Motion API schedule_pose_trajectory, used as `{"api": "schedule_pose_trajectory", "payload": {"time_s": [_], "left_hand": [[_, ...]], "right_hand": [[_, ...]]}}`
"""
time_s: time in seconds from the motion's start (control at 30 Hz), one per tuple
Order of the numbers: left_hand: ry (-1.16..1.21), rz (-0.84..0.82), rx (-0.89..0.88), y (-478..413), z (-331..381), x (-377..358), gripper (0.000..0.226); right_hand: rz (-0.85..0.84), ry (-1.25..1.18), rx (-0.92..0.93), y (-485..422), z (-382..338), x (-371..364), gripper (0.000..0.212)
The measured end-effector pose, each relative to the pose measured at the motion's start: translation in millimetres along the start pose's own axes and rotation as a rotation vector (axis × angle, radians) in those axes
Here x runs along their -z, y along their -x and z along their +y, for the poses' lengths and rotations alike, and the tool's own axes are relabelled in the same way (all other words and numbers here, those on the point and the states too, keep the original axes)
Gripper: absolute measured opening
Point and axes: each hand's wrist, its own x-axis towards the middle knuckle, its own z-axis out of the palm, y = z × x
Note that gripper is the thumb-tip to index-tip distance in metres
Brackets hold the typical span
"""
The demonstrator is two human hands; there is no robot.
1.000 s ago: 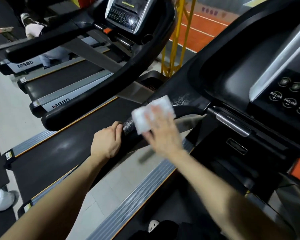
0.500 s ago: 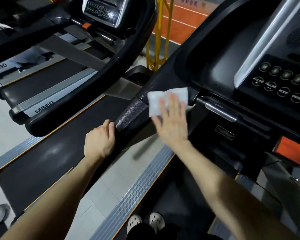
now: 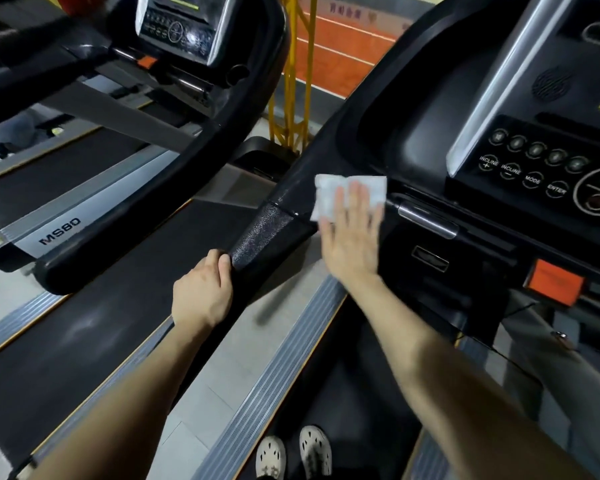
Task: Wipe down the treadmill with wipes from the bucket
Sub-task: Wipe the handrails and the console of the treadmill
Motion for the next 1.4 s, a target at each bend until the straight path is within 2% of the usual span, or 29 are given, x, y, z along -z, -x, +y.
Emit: {"api": "schedule_pose_trajectory", "payload": {"time_s": [0.07,0.13,0.23,0.3,0.4,0.5,0.57,0.63,0.73,0.8,0.87,1.0,1.07,1.13,1.2,1.27,1.33,1.4], "left_hand": [[0.000,0.004,0.005,-2,1,-1,0.033],[-0.002,-0.012,0.010,-2,1,-1,0.033],[0.040,-0.054,0.018,-2,-3,0,0.034],[0.111,-0.072,0.007,-2,-6,3,0.033],[0.144,-0.112,-0.001,-4,-10,5,0.032],[0.152,-0.125,0.002,-7,-9,3,0.032],[0.153,-0.124,0.008,-8,-8,3,0.032],[0.173,-0.133,0.017,-9,-8,3,0.032],[0.247,-0.139,0.031,-8,-10,4,0.034],[0.241,-0.136,0.027,-9,-10,4,0.035],[0.201,-0.132,0.015,-9,-9,2,0.036],[0.191,-0.127,0.024,-7,-7,2,0.039],[0.207,-0.147,0.058,-12,-1,6,0.049],[0.228,-0.191,0.132,-27,9,13,0.065],[0.221,-0.239,0.199,-48,21,22,0.076],[0.267,-0.228,0.199,-67,36,23,0.072],[0.322,-0.174,0.122,-85,58,20,0.062],[0.302,-0.133,-0.019,-100,84,18,0.047]], "right_hand": [[0.011,-0.042,-0.150,-15,11,7,0.071],[0.023,-0.204,-0.219,-1,-37,-2,0.071],[-0.100,-0.416,-0.078,78,-135,-24,0.063],[-0.187,-0.477,0.053,117,-158,-26,0.060],[-0.101,-0.491,0.107,90,-109,-28,0.060],[0.007,-0.404,-0.147,33,-51,-24,0.060],[0.029,-0.470,-0.272,25,-65,-23,0.061],[0.007,-0.600,-0.195,61,-119,-25,0.059],[-0.140,-0.660,0.028,130,-176,-19,0.059],[-0.162,-0.621,0.074,119,-157,-17,0.058],[-0.111,-0.453,0.049,67,-109,-14,0.061],[-0.043,-0.138,-0.218,-51,-11,22,0.067],[-0.023,-0.132,-0.278,-69,-3,27,0.070],[-0.024,-0.125,-0.168,-46,-30,21,0.068],[-0.076,-0.064,0.101,-3,-59,12,0.065],[-0.120,-0.032,0.286,11,-59,14,0.062],[-0.114,0.042,0.428,-21,-34,27,0.060],[-0.128,0.110,0.396,-77,0,41,0.062]]}}
